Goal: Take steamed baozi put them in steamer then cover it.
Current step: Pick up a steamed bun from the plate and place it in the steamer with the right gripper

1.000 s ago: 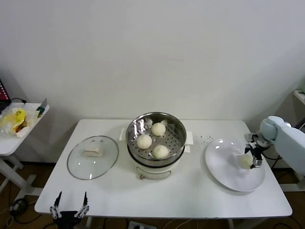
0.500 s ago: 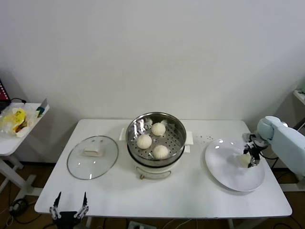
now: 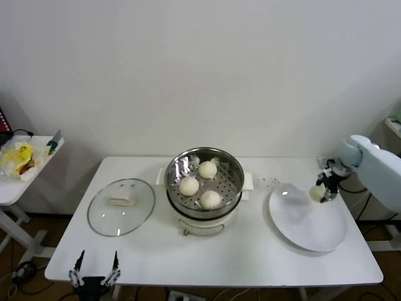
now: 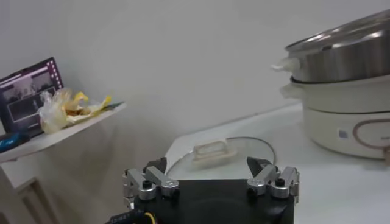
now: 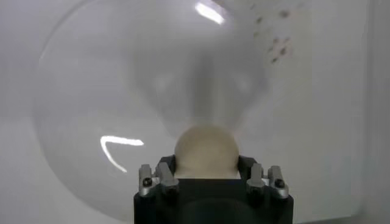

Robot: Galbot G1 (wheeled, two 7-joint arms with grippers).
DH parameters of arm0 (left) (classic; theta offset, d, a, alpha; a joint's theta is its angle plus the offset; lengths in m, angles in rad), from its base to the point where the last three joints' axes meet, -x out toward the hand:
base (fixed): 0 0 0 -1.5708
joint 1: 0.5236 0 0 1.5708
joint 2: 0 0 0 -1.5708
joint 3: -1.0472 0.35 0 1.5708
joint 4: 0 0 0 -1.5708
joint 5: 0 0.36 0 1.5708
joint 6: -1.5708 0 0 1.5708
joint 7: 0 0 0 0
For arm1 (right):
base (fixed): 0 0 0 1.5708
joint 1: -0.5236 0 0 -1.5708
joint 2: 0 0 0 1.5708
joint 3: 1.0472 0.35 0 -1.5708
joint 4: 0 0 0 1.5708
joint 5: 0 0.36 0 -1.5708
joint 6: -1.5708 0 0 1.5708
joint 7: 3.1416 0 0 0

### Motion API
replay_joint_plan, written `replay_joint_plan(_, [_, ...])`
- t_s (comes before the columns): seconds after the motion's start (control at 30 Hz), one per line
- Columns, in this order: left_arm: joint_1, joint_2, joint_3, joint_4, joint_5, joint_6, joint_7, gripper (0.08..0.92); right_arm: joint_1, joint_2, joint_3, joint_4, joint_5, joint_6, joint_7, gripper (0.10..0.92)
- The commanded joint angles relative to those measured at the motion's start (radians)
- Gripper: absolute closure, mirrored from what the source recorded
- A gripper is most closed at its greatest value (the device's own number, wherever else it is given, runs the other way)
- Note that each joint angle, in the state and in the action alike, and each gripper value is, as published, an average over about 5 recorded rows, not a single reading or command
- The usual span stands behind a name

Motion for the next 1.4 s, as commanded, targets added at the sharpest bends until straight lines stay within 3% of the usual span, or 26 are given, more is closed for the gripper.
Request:
replay_joint_plan(0.03, [0.022,0.004,0.048,-0.03,0.038,-0.02,-0.004,0.177,0.441,0.062,-0.415,0.109,0.413,-0.118,0.016,0.365])
replay_joint_plan(0.3, [0.04,0.02,0.099,-0.057,0.073,-0.031,-0.019,0.177,0.687,0.241,-0.701,0.211,0.767,-0.191,0.064,0.37])
replay_joint_plan(0.53, [0.034,0.027,0.12,-0.059,0.07,-0.034,-0.02,0.177,0.731,0.409,-0.789,0.26,0.93,-0.235,0.119,0.372])
replay_joint_plan(1.03, [0.024,0.042,0.096,-0.038,0.033,-0.047,-0.024,0.177,0.543,0.553,-0.816,0.296,0.954,-0.298,0.263,0.369])
replay_joint_plan(1.4, [0.007,0.051,0.079,-0.015,0.007,-0.039,-0.022,0.177,0.416,0.582,-0.811,0.211,0.895,-0.295,0.267,0.364])
